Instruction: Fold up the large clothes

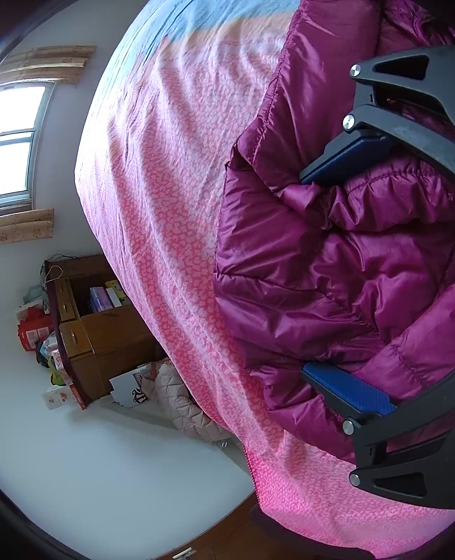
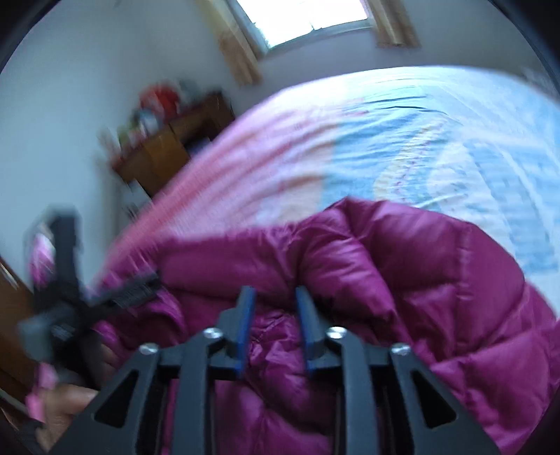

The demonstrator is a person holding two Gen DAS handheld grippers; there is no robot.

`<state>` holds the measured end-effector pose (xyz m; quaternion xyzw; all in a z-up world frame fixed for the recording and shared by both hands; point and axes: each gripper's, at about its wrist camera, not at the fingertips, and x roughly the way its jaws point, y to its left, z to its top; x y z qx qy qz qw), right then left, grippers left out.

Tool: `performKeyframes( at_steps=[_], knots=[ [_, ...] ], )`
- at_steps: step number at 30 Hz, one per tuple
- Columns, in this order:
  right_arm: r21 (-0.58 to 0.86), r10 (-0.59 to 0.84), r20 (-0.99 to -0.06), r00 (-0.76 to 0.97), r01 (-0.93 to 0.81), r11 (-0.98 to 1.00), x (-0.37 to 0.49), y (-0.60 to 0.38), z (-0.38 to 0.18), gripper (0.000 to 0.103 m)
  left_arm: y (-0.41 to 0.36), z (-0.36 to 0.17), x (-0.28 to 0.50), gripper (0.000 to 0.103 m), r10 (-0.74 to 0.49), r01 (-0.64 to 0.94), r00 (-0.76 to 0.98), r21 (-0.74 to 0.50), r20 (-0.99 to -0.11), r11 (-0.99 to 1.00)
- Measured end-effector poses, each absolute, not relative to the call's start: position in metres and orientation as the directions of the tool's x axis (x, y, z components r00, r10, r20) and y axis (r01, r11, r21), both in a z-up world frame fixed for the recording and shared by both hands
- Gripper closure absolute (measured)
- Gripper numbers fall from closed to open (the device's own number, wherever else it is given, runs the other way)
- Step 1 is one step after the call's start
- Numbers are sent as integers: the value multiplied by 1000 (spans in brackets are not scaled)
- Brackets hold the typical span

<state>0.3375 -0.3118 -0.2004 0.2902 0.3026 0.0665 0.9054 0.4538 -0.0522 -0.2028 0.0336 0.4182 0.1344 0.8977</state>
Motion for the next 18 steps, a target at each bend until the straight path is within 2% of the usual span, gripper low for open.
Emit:
performKeyframes(
  at_steps=[1, 2, 4, 8, 11, 14, 18],
  knots=[
    [622, 311, -491, 814, 78, 779, 334, -323, -207, 72, -54, -203, 453, 3, 278, -213, 615, 185, -738, 959],
    [669, 328, -486, 810, 102, 737, 334, -331, -215, 82, -56, -202, 454, 3, 287, -213, 614, 196, -735, 957],
    [660, 292, -558, 777, 203, 723, 339, -336, -224, 103, -62, -202, 457, 3, 314, -214, 615, 230, -723, 949],
    [594, 235, -601, 764, 230, 771, 346, -326, -217, 103, -60, -202, 456, 3, 311, -205, 625, 235, -716, 950],
    [566, 210, -612, 763, 238, 789, 347, -321, -213, 103, -53, -200, 454, 3, 260, -195, 631, 175, -731, 965],
    [471, 134, -650, 748, 258, 843, 349, -307, -204, 103, -31, -199, 453, 3, 86, -140, 620, -2, -780, 990],
    [408, 111, -684, 721, 253, 877, 344, -302, -196, 100, -13, -178, 429, 3, -20, -24, 597, -42, -802, 999]
  ],
)
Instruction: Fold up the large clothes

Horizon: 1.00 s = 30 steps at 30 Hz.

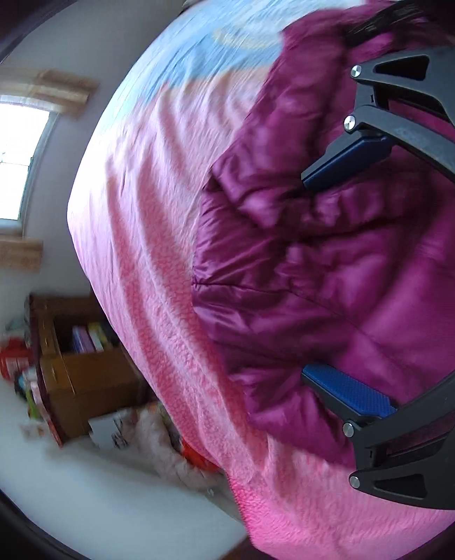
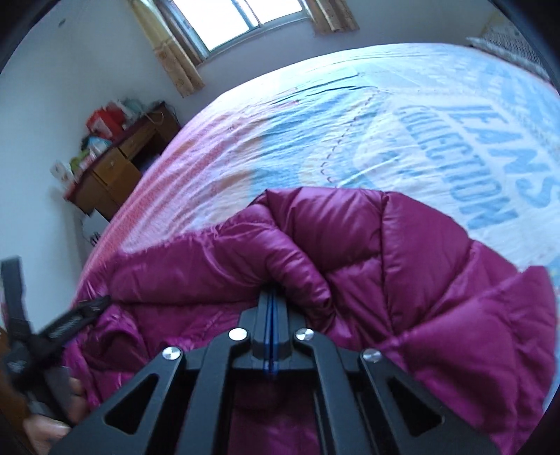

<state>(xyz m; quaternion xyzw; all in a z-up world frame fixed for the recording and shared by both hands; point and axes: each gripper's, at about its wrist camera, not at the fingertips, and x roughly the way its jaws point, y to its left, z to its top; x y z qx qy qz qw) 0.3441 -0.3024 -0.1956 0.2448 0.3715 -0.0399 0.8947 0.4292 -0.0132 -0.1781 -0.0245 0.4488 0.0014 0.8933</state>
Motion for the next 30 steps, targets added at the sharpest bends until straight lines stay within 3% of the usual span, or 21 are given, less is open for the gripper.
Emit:
performKeyframes(
  at_steps=[3, 4, 5, 7, 11, 15, 20, 26, 30],
  knots=[
    [398, 127, -693, 710, 230, 888, 323, -299, -186, 90, 4, -156, 387, 3, -38, 25, 656, -29, -754, 999],
    [395, 126, -689, 714, 224, 891, 312, -299, -180, 75, 13, -148, 368, 3, -40, 41, 673, -17, -738, 999],
    [389, 124, -684, 719, 216, 896, 295, -298, -174, 43, 21, -143, 354, 3, -48, 55, 684, -14, -728, 998],
    [398, 134, -645, 753, 181, 899, 255, -296, -162, 15, 46, -133, 311, 3, -90, 91, 714, -35, -695, 995],
    [386, 153, -585, 797, 108, 916, 157, -295, -141, 15, 98, -122, 235, 3, -179, 136, 746, -116, -642, 984],
    [381, 151, -571, 807, 98, 919, 66, -294, -144, 15, 145, -127, 166, 3, -189, 105, 770, -172, -609, 980],
    [339, 115, -590, 799, 117, 933, -30, -286, -146, 16, 187, -143, 113, 3, -167, 59, 759, -188, -629, 980],
    [334, 172, -474, 863, -4, 942, -114, -285, -93, 16, 206, -129, 73, 3, -127, 72, 794, -115, -595, 991],
    [388, 283, -328, 901, -144, 910, -163, -279, -59, 16, 224, -91, 37, 3, -165, 110, 856, -139, -490, 984]
  ],
)
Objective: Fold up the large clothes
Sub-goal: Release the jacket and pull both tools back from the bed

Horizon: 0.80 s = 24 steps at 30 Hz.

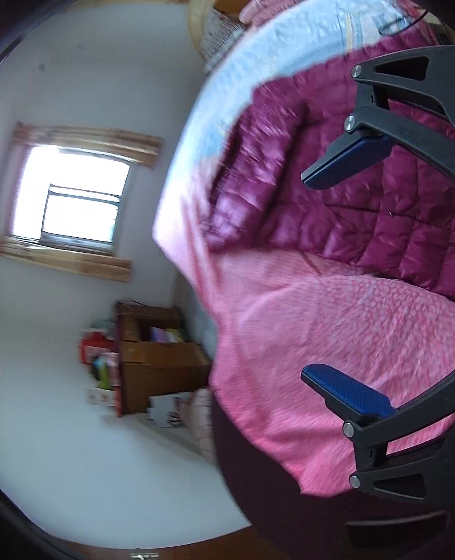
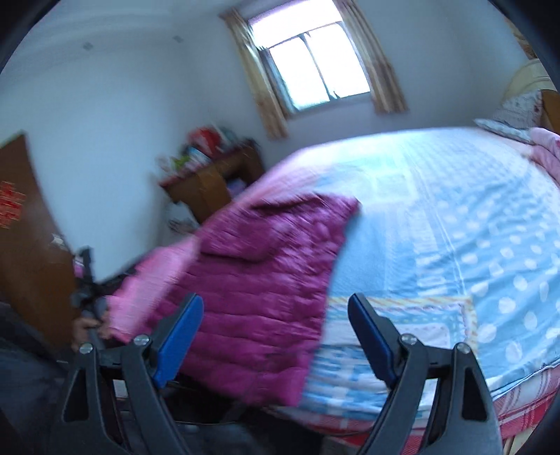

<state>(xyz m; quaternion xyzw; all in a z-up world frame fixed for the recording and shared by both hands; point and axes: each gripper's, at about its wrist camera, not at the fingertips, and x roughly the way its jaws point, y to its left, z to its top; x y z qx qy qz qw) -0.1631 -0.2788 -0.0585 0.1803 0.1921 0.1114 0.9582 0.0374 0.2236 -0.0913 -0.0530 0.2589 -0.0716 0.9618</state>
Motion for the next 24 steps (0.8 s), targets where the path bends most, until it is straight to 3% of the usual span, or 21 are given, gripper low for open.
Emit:
performKeyframes(
  at_steps=[3, 8, 12, 15, 16, 24],
  knots=[
    [397, 361, -184, 914, -266, 878, -194, -275, -29, 16, 239, -60, 16, 3, -171, 117, 890, -150, -424, 982],
    [354, 404, -160, 900, -330, 875, -209, -265, -8, 15, 274, -27, -14, 3, -157, 99, 928, -184, -339, 978],
    [336, 333, -334, 881, -219, 916, -171, -257, -41, 15, 292, -21, -22, 3, -132, 70, 941, -204, -310, 976],
    [392, 333, -494, 804, -136, 910, -112, -258, -93, 30, 290, -25, -18, 3, -134, 75, 940, -194, -314, 978],
    [408, 335, -520, 786, -116, 905, -96, -260, -107, 36, 288, -27, -17, 3, -135, 79, 939, -184, -318, 980],
    [498, 339, -642, 687, 38, 867, -12, -287, -188, 35, 282, -41, -10, 3, -122, 68, 927, -160, -355, 985]
  ],
)
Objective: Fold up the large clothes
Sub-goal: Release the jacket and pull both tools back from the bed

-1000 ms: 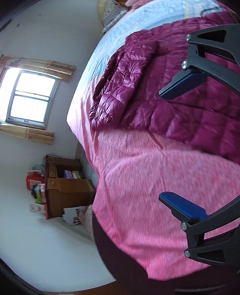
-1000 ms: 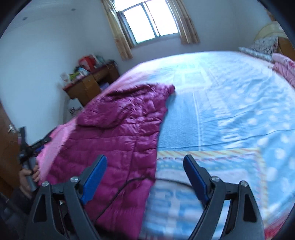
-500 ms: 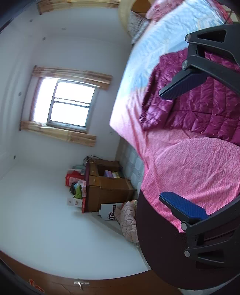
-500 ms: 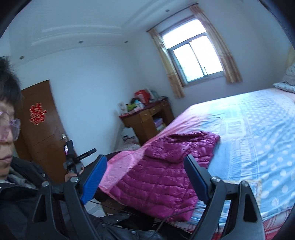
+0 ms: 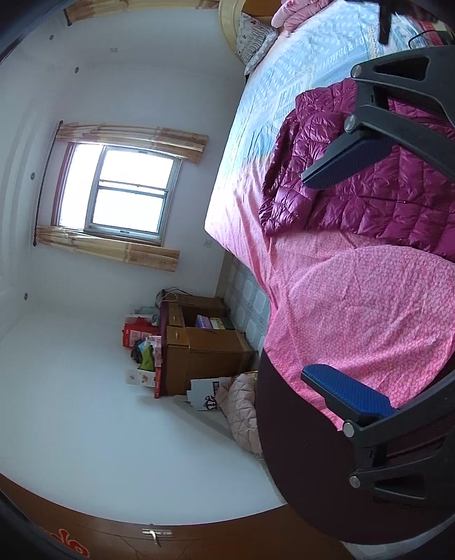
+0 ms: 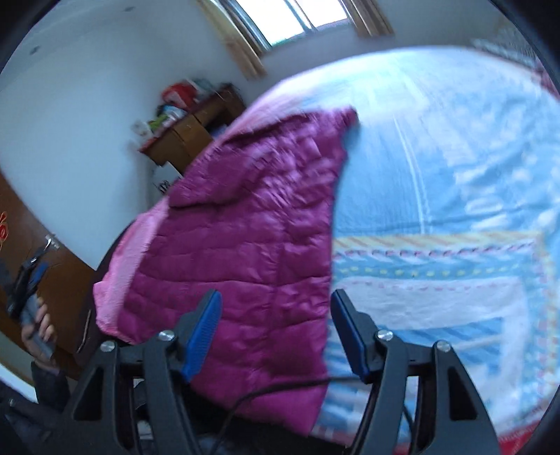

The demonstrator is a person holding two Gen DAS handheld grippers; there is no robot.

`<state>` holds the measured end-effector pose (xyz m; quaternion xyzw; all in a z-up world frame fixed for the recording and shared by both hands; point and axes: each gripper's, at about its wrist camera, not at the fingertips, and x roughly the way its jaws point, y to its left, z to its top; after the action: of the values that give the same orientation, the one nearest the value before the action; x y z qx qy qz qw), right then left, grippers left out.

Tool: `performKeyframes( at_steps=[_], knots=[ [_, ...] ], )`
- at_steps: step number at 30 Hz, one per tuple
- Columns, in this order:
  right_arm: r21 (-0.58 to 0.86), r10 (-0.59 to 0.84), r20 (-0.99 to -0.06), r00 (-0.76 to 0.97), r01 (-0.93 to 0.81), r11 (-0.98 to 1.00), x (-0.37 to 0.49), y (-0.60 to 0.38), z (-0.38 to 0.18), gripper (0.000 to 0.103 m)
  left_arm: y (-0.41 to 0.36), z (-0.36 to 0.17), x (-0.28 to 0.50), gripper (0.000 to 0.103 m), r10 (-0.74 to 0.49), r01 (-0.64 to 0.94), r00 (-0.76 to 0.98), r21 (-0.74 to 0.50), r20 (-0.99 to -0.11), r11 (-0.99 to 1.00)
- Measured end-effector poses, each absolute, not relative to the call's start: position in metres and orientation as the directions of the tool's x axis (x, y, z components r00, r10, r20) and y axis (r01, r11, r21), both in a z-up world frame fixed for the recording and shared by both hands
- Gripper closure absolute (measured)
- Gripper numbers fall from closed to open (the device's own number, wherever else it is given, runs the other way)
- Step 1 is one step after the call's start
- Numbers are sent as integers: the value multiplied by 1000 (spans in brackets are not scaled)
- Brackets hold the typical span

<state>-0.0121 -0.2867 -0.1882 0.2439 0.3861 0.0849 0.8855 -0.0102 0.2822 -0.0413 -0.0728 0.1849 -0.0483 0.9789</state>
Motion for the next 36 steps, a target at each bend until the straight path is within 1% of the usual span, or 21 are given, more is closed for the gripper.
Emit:
performKeyframes(
  at_steps=[3, 4, 5, 7, 9, 10, 11, 13, 18, 24, 26, 27, 29, 31, 33, 36],
  knots=[
    [519, 375, -672, 639, 45, 854, -8, -283, -211, 35, 286, -44, -8, 3, -119, 57, 924, -177, -363, 983],
    [540, 403, -675, 618, 43, 841, -10, -280, -219, 38, 288, -45, -7, 3, -118, 52, 923, -184, -365, 982],
    [565, 438, -672, 597, 31, 825, -13, -276, -226, 44, 290, -47, -6, 3, -120, 50, 922, -193, -368, 980],
    [556, 453, -679, 578, 1, 831, -24, -262, -232, 46, 292, -48, -5, 3, -128, 51, 919, -210, -373, 976],
    [550, 468, -698, 541, -14, 835, -31, -252, -236, 52, 293, -49, -5, 3, -138, 54, 916, -226, -376, 973],
    [562, 486, -701, 522, -15, 827, -34, -250, -240, 59, 293, -49, -5, 3, -142, 56, 916, -231, -375, 971],
    [588, 513, -697, 501, -10, 809, -38, -249, -245, 63, 293, -49, -6, 3, -143, 57, 916, -231, -374, 971],
    [618, 545, -686, 481, -9, 786, -41, -250, -251, 64, 292, -49, -7, 3, -145, 62, 919, -227, -368, 972],
    [656, 577, -668, 470, 4, 755, -39, -256, -257, 63, 289, -48, -7, 3, -141, 63, 920, -217, -366, 974],
    [648, 578, -665, 473, -20, 762, -44, -250, -253, 49, 291, -49, -5, 3, -134, 55, 918, -213, -374, 975],
    [637, 576, -674, 463, -30, 770, -48, -245, -250, 39, 291, -48, -6, 3, -137, 59, 919, -213, -370, 975],
    [629, 579, -682, 446, -47, 776, -51, -242, -247, 36, 290, -47, -7, 3, -138, 62, 920, -212, -366, 975],
    [609, 588, -693, 416, -99, 787, -55, -234, -240, 35, 289, -46, -8, 3, -143, 69, 921, -209, -362, 975],
    [601, 585, -689, 428, -114, 791, -54, -234, -236, 35, 287, -47, -8, 3, -150, 75, 918, -209, -367, 975],
    [626, 588, -669, 454, -81, 775, -47, -241, -240, 35, 284, -49, -6, 3, -152, 78, 915, -205, -375, 976],
    [643, 584, -675, 451, -27, 765, -39, -247, -257, 37, 280, -49, -7, 3, -145, 78, 915, -188, -376, 979]
  ],
)
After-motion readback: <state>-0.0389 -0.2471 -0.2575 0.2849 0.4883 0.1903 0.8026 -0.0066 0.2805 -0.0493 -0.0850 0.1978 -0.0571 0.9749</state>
